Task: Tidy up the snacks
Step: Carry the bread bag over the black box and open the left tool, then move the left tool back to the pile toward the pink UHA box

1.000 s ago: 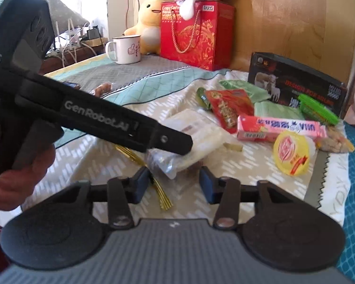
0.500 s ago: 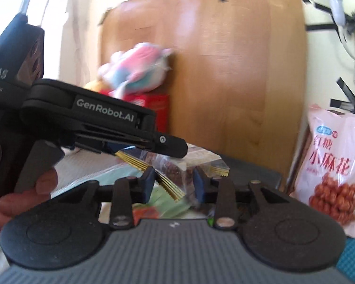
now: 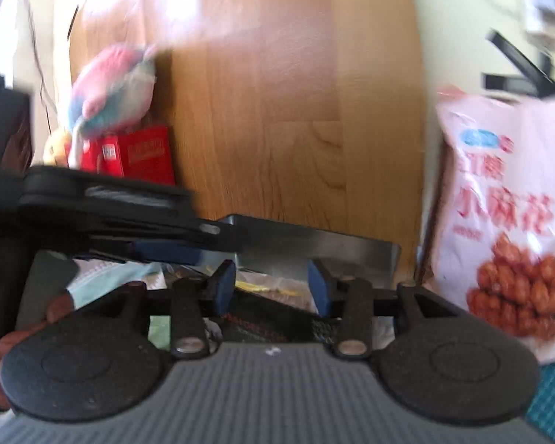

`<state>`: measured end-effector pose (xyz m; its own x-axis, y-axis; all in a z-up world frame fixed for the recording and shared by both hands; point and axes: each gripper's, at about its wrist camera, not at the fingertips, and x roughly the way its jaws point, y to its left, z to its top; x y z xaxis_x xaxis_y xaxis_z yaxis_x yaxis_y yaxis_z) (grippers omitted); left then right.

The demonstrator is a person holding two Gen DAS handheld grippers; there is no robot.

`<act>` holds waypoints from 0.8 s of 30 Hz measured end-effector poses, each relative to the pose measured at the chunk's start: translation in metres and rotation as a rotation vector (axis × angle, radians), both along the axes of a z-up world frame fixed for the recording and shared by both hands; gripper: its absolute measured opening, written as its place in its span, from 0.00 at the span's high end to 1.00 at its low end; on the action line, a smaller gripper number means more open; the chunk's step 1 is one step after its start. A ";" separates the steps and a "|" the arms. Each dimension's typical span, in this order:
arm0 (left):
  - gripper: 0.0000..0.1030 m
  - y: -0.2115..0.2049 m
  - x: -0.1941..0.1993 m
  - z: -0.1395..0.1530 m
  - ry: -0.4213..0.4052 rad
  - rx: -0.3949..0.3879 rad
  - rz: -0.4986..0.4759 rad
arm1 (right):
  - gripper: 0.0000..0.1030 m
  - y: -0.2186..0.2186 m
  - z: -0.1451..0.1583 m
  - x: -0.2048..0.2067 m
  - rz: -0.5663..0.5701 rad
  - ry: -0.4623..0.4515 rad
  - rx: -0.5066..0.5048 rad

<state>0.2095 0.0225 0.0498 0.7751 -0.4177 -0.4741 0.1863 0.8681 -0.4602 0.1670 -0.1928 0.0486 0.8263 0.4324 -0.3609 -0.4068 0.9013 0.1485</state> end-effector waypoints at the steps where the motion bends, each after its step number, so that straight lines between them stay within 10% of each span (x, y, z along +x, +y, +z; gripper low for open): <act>1: 0.40 0.008 -0.008 0.003 -0.016 -0.005 0.012 | 0.55 -0.007 -0.002 -0.004 -0.006 0.014 0.028; 12: 0.43 0.059 -0.053 -0.044 0.149 -0.040 0.099 | 0.54 -0.026 -0.048 -0.003 -0.035 0.312 0.149; 24: 0.46 0.023 -0.126 -0.056 0.137 0.092 -0.021 | 0.53 0.019 -0.051 -0.084 0.183 0.315 0.042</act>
<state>0.0830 0.0454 -0.0062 0.6920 -0.3831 -0.6118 0.1457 0.9042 -0.4014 0.0834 -0.1740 -0.0021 0.5851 0.5823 -0.5645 -0.4891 0.8086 0.3271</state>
